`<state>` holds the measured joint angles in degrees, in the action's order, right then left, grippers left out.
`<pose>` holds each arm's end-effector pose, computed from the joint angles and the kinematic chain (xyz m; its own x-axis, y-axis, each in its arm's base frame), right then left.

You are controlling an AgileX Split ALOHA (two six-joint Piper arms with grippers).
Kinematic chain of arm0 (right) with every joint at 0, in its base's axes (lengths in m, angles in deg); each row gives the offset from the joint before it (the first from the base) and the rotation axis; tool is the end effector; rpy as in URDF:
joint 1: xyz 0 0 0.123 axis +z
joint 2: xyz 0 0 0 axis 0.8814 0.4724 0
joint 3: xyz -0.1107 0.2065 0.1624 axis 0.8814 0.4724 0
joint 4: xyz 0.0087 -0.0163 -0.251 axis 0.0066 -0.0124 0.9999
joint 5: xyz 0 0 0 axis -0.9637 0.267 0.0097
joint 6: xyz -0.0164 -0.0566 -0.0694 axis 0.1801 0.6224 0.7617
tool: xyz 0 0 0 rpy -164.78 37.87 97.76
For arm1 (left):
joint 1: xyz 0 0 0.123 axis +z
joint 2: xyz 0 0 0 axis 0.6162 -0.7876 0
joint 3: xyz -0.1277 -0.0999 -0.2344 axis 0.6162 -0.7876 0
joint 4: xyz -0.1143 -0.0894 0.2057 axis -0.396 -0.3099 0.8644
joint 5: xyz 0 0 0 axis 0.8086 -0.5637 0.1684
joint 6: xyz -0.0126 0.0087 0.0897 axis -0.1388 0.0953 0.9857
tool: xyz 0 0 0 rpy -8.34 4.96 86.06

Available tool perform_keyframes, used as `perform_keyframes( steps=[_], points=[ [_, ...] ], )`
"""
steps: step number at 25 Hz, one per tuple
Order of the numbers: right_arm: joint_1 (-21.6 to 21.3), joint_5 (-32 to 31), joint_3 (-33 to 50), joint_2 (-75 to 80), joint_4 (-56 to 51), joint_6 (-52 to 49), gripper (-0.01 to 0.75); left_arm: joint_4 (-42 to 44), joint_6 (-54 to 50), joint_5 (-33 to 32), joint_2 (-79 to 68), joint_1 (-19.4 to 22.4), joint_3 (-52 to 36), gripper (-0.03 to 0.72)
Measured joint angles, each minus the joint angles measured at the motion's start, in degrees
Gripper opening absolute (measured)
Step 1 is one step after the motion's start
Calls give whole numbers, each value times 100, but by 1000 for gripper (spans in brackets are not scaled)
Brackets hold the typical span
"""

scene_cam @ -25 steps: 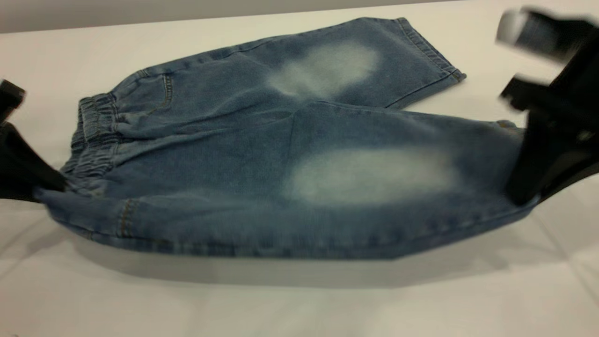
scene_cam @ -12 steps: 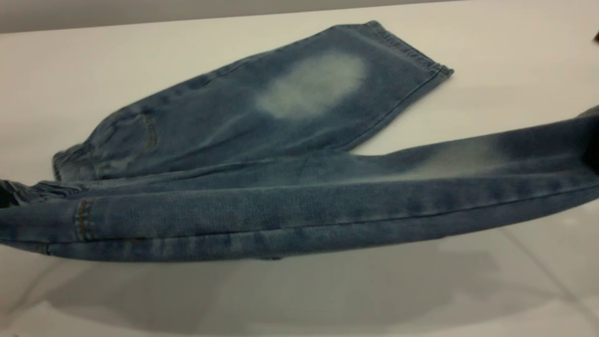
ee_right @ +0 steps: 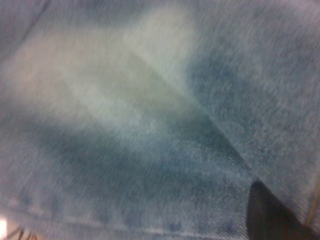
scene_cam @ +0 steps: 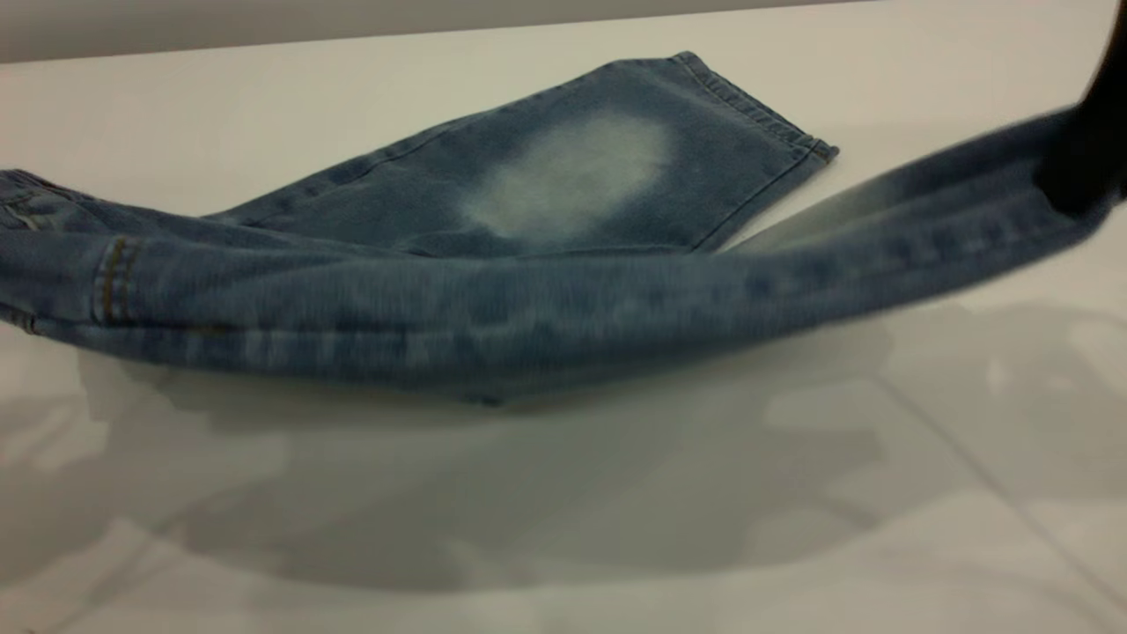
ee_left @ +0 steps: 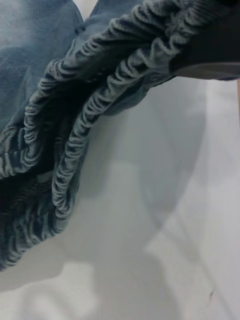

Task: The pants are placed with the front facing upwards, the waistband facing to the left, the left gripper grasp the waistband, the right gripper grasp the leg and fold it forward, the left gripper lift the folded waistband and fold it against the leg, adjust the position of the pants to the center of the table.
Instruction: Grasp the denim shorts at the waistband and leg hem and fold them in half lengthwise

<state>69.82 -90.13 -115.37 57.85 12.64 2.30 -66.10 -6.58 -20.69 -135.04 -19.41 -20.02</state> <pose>0.2444 0.0702 0.2066 -0.9735 -0.1145 -0.1979 -0.1849 0.9036 0.3865 0.1950 0.0128 0.2052 -0.8755 -0.4448 -0.1889 -0.2718 0.7765 -0.5686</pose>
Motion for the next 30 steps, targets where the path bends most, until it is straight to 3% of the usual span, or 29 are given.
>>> perform_keyframes(
  steps=[8,16,30],
  points=[
    [0,88,-904,641,-575,217,14,-501,-46,449,-13,0,0,123],
    [0,106,-1972,1577,-1071,254,14,-977,-200,1322,-161,0,4,123],
    [5,-8,-3474,3248,-1928,244,14,-2962,628,2443,-1514,0,4,123]
  ],
)
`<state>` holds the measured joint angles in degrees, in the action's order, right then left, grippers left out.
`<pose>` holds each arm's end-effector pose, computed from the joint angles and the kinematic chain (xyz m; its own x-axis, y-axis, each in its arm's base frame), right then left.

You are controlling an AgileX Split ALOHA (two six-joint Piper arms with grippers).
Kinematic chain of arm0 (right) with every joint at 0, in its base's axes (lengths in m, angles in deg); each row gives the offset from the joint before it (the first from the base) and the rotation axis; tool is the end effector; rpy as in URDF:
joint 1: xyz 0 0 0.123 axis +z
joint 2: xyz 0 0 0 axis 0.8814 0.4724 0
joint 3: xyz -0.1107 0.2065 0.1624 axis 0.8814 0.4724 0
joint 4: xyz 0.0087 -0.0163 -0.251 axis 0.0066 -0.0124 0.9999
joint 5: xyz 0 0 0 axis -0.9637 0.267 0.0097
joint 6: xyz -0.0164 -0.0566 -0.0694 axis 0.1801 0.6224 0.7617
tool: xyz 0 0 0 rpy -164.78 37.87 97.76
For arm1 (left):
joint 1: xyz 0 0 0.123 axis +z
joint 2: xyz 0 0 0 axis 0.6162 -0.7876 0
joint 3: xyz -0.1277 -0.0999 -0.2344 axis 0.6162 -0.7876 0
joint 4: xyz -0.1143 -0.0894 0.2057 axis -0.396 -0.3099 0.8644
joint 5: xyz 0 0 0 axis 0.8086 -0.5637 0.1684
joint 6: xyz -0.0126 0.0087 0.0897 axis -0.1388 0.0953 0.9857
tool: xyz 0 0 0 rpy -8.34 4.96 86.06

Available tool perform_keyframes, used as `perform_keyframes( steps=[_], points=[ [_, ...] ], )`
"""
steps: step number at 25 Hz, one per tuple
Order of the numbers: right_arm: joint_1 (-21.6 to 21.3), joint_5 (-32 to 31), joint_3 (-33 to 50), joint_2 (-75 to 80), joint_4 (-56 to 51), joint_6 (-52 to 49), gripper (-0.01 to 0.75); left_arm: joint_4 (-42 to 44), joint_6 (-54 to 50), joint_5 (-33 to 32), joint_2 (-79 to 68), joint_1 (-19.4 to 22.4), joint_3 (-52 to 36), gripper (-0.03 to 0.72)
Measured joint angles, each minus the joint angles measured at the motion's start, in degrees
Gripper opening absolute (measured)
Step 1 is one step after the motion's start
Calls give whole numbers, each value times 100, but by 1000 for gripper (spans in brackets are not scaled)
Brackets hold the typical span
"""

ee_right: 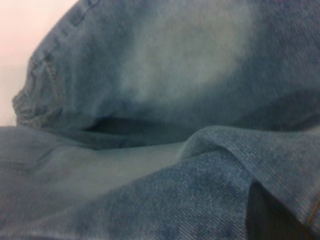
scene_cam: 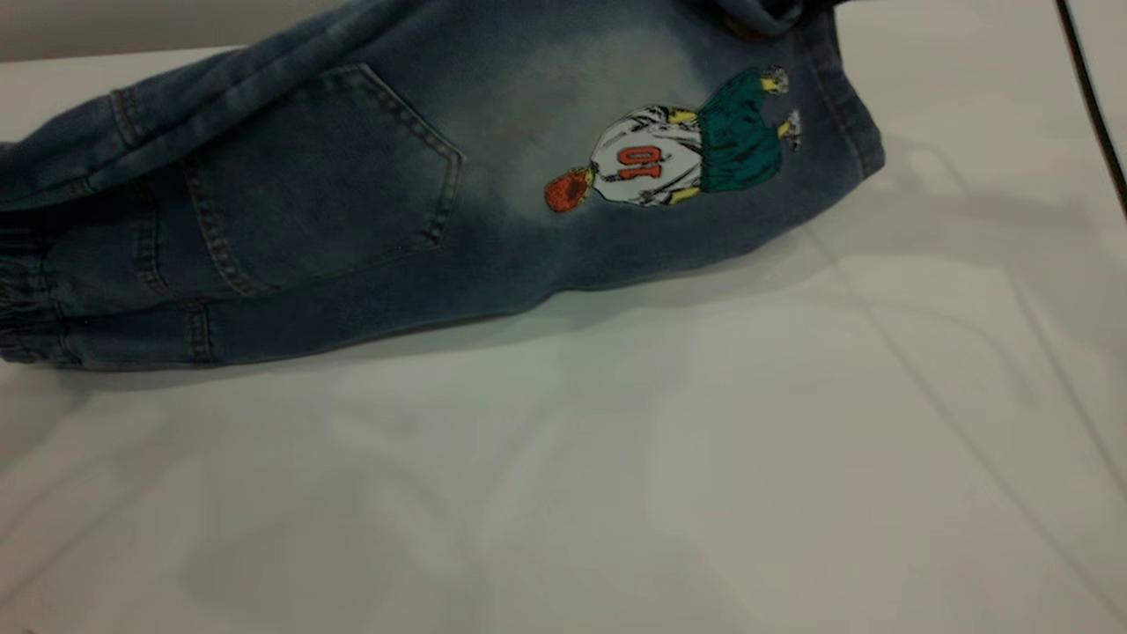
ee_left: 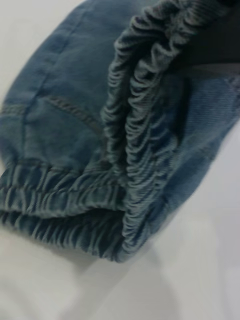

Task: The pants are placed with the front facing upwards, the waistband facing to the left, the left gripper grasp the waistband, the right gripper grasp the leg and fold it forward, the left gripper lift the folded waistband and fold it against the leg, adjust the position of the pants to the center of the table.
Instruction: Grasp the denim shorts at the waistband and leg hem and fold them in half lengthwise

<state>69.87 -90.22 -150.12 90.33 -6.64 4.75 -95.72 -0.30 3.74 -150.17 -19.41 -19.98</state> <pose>0.4065 0.1112 0.1777 -0.9714 0.0837 -0.2222 -0.0750 0.7795 0.6219 0.2472 0.0440 0.1601 -0.5162 -0.8404 -0.1648 -0.6008 0.4925 -0.6296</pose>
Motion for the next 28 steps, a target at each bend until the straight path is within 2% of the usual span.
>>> perform_keyframes(
  steps=[8,12,23,26,28],
  points=[
    [0,-46,-831,627,-217,17,14,-1792,1310,578,-338,0,9,123],
    [6,208,-1207,808,-270,38,14,-2368,2052,631,-427,0,163,123],
    [6,417,-1351,1037,-278,376,36,-2386,2651,588,-750,0,509,125],
    [1,447,-1351,1037,-365,435,81,-2386,2824,595,-827,5,516,171],
    [1,455,-1351,1031,-453,508,112,-2386,2957,642,-840,5,516,246]
  ],
)
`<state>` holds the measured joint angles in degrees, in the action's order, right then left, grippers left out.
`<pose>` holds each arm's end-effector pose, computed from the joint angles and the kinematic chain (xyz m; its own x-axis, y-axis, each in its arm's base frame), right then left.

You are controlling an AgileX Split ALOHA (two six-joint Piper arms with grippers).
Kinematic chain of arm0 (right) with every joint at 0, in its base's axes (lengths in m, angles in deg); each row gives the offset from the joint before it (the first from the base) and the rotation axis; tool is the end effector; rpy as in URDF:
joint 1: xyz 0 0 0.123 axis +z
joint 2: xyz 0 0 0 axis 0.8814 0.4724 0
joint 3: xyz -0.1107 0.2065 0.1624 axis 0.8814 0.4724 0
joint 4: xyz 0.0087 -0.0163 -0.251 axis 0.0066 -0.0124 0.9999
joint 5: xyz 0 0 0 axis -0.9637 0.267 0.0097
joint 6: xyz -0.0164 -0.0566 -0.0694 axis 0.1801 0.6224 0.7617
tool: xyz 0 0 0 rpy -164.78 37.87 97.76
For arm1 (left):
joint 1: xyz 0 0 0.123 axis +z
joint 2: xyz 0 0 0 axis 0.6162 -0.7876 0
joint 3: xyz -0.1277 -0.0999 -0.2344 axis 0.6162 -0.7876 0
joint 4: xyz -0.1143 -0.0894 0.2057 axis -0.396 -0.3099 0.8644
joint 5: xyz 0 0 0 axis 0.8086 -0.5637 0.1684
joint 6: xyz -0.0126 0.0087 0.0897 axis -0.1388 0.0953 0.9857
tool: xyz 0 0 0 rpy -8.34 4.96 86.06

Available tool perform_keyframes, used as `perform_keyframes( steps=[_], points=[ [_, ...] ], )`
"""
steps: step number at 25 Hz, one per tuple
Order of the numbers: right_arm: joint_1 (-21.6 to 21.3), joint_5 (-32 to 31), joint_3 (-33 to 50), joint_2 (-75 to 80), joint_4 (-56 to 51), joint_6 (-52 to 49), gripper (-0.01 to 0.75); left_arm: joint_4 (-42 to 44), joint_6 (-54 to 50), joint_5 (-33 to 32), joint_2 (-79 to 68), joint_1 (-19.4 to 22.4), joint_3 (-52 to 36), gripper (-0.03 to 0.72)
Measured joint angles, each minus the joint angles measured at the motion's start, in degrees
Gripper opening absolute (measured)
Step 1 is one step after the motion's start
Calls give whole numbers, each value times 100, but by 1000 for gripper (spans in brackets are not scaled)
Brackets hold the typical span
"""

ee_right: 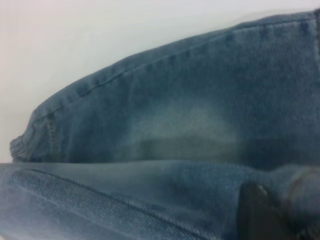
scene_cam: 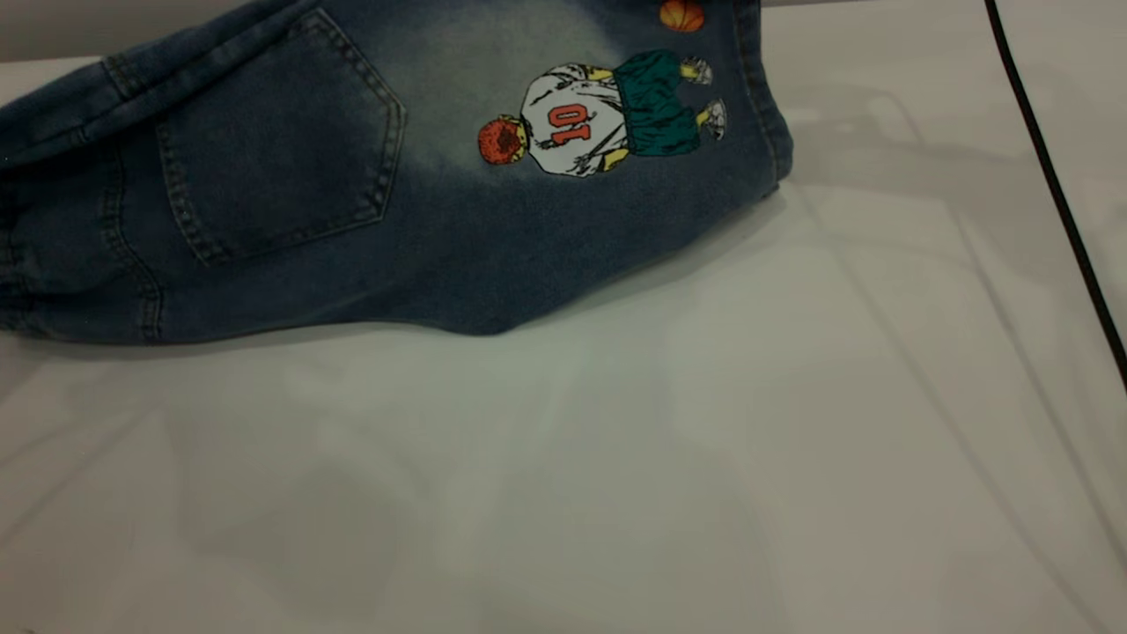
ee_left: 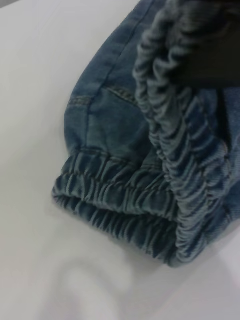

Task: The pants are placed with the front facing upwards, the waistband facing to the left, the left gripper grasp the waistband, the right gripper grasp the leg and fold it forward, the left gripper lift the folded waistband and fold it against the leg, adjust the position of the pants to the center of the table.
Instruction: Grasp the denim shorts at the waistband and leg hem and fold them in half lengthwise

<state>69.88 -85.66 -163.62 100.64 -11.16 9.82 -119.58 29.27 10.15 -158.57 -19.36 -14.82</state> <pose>0.4628 0.1185 0.1629 -0.9233 0.1196 -0.3650 -0.1478 0.7665 0.6250 0.2827 0.0655 0.1467 -0.4823 -0.8073 -0.3402 -0.5522 0.5816 -0.5973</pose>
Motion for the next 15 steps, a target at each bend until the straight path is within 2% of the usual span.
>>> perform_keyframes(
  steps=[4,7,11,15],
  points=[
    [0,0,0,0,-50,137,177,0,367,12,0,5,4,424],
    [0,-18,0,0,-65,137,219,0,383,58,0,5,4,514],
    [0,-43,0,0,-65,157,244,0,709,246,5,5,4,552],
    [0,-200,0,-7,-65,270,248,0,805,70,5,5,4,556]
  ],
)
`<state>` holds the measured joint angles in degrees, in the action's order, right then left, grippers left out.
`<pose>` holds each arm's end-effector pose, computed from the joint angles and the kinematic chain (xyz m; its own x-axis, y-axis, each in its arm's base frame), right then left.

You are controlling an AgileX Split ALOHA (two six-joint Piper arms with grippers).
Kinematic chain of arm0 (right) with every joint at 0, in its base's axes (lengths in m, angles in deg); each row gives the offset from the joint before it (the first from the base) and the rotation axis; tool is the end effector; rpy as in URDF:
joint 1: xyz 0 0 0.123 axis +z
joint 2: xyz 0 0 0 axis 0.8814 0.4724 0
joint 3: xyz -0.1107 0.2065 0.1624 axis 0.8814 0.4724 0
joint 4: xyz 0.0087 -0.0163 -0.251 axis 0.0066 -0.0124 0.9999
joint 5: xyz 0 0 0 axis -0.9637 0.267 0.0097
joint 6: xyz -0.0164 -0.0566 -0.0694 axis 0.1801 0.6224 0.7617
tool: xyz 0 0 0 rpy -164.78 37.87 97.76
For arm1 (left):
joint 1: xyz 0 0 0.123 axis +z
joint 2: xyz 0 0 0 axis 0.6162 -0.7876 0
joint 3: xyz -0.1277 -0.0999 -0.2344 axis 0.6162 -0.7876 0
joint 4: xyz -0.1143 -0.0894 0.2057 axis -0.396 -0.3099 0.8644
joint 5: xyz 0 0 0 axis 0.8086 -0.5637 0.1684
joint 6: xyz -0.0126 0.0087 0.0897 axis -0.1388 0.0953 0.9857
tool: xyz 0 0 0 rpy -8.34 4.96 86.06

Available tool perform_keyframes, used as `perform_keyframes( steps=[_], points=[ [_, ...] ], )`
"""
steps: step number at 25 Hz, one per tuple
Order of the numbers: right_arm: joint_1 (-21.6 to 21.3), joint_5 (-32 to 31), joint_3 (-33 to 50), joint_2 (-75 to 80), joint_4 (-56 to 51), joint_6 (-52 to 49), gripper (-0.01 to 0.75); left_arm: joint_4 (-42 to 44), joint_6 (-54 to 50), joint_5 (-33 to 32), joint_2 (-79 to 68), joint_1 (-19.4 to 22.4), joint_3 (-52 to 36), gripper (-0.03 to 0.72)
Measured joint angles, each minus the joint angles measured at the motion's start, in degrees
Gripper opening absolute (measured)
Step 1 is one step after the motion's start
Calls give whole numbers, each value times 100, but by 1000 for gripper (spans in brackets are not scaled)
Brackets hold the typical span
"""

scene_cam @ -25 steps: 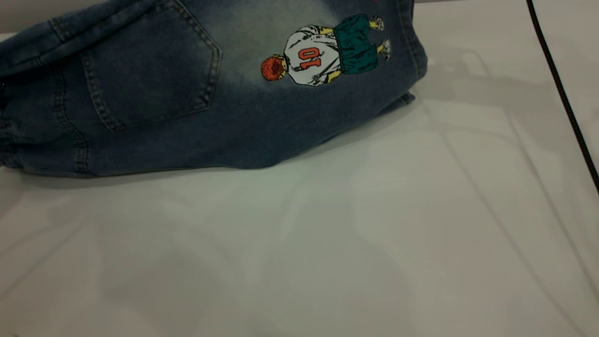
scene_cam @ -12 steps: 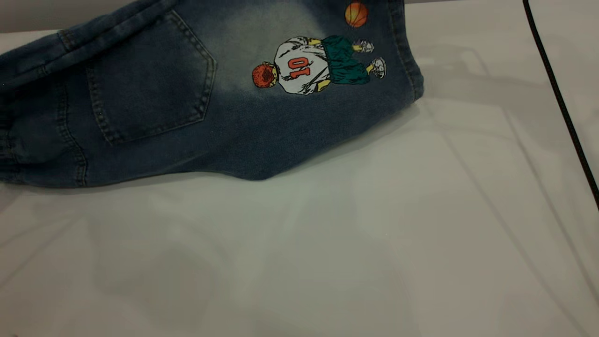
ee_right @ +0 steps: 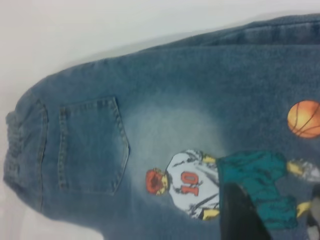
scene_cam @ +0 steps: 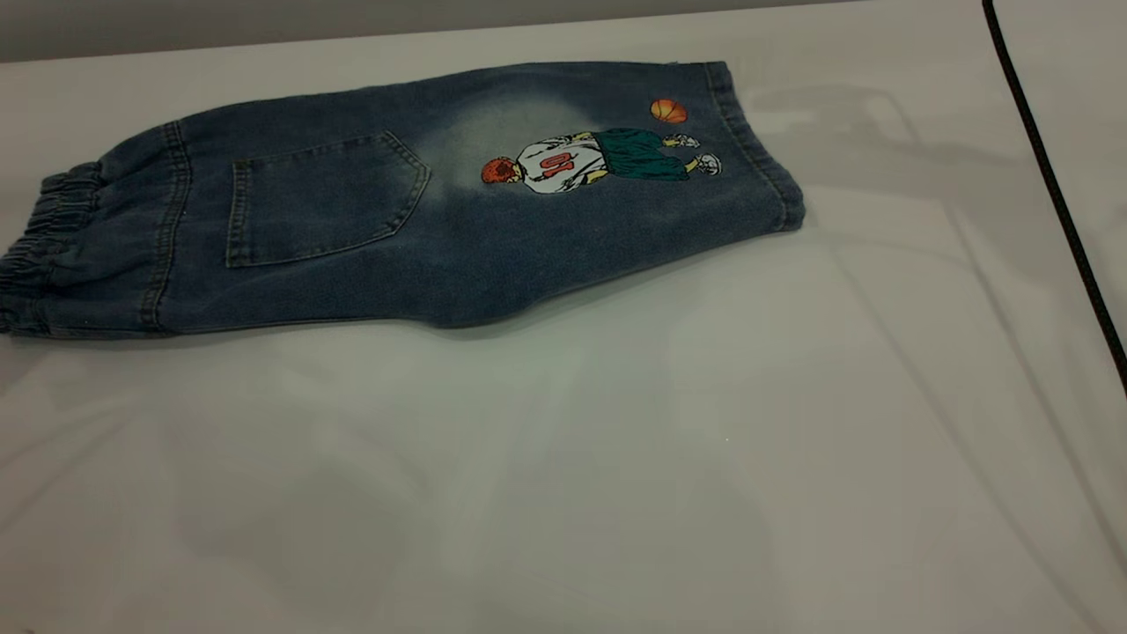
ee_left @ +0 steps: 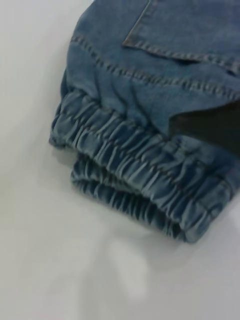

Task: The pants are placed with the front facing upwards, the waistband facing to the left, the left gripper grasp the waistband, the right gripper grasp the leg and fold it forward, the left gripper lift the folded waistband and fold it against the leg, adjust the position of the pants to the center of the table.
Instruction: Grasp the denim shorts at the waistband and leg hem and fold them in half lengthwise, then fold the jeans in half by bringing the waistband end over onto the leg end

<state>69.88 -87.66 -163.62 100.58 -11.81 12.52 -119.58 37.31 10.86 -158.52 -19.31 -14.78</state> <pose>0.4601 0.1204 0.1639 -0.9253 0.0727 -0.3722 -0.1929 0.7548 0.6270 0.2825 0.0668 0.1468 -0.5504 -0.7187 -0.4249 -0.4870 0.6898 -0.5358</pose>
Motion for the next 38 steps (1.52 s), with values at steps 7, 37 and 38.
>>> perform_keyframes(
  steps=[7,37,38],
  points=[
    [18,-724,0,-4,268,92,303,703,-485,14,0,13,-126,559],
    [602,-799,0,-4,41,740,366,4281,-2994,-3117,-2812,1940,1828,550],
    [602,-760,0,-4,41,740,366,4268,-2964,-3069,-2812,1940,1828,550]
  ],
)
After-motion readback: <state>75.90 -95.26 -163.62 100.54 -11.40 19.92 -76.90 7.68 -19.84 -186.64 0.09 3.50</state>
